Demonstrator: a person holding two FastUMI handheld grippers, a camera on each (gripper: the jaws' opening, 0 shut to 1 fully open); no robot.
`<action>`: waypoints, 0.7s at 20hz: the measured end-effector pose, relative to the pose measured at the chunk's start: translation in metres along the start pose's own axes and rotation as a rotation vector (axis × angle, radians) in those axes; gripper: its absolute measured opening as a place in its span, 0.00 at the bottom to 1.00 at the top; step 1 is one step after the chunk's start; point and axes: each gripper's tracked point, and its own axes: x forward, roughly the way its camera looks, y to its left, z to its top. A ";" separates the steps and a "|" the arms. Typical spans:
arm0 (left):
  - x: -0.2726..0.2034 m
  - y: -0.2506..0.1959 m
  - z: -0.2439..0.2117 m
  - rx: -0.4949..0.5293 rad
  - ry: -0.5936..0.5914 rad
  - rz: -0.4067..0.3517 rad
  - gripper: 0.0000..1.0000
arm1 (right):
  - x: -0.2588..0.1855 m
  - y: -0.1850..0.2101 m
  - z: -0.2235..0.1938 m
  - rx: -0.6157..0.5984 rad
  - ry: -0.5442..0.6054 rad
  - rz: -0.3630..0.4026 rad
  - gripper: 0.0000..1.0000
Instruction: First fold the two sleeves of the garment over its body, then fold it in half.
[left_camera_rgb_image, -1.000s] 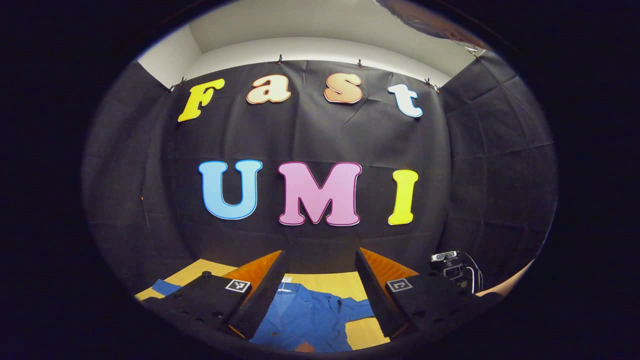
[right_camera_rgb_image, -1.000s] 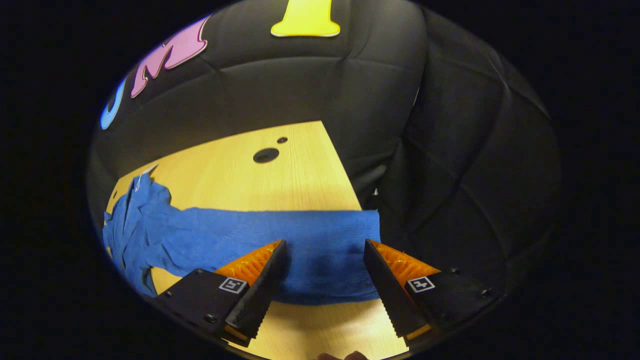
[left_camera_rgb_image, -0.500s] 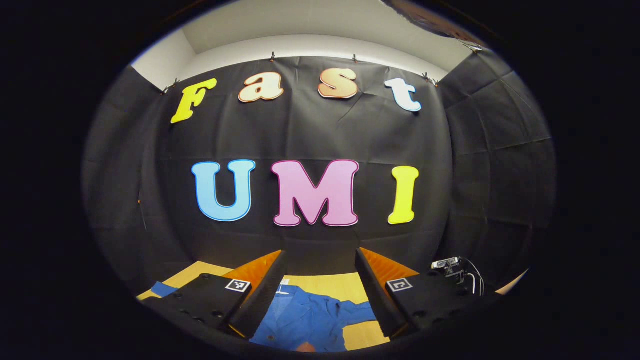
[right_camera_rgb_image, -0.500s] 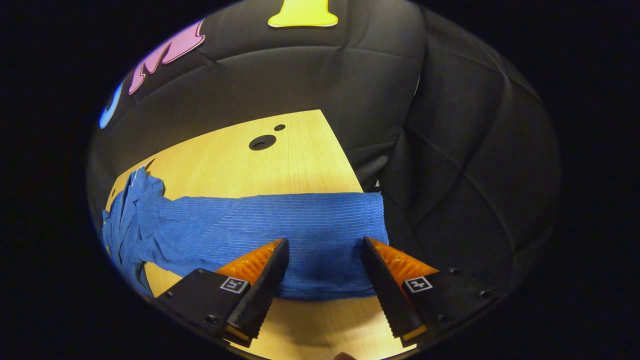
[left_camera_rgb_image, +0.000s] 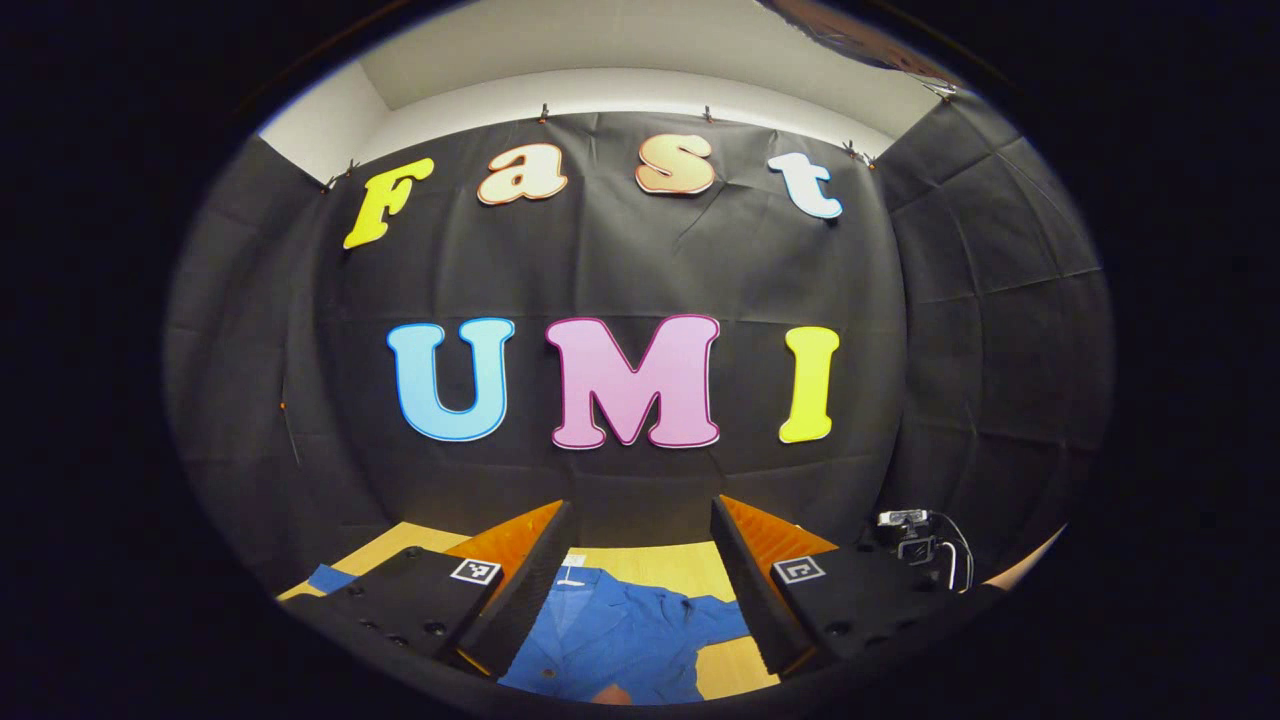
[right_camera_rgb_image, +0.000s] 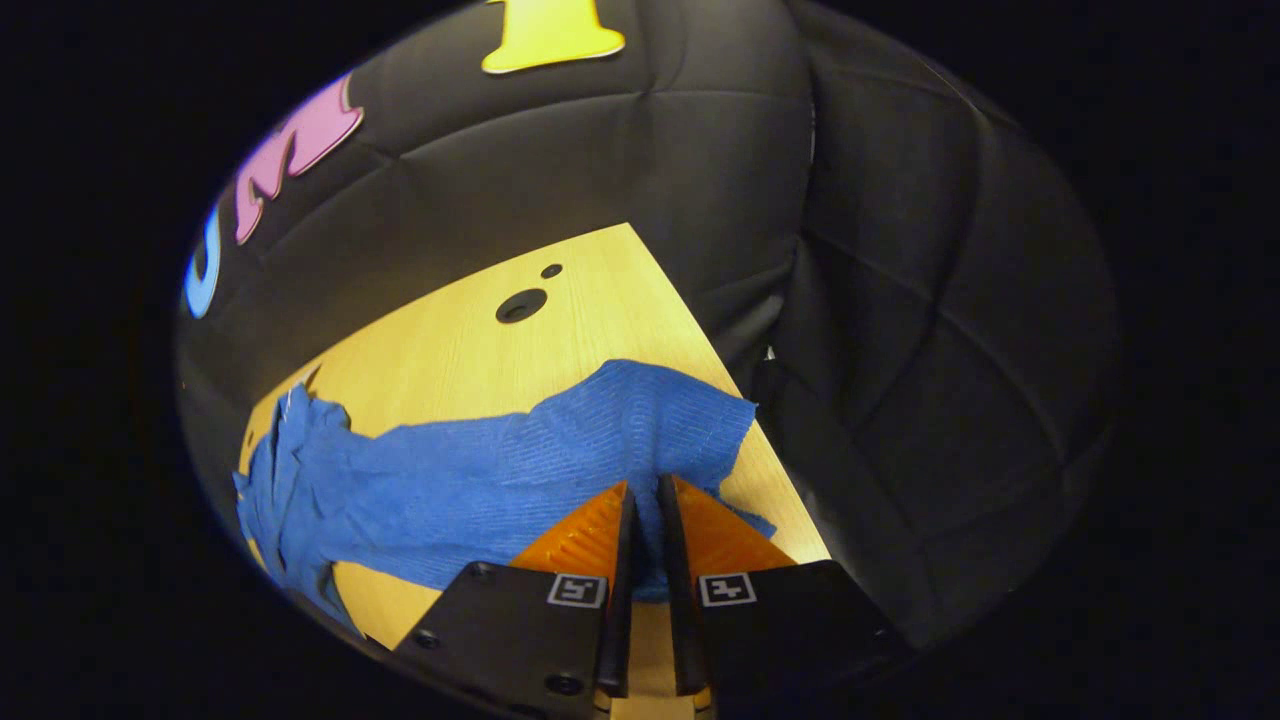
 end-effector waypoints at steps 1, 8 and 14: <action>-0.002 0.003 0.001 0.001 0.000 0.007 0.81 | -0.003 0.001 -0.004 0.030 0.018 0.009 0.19; -0.022 0.025 0.003 0.008 -0.010 0.024 0.81 | -0.010 0.008 0.000 0.083 0.040 0.009 0.05; -0.045 0.057 0.000 -0.014 -0.036 0.015 0.81 | -0.055 0.063 0.036 0.095 -0.077 0.077 0.05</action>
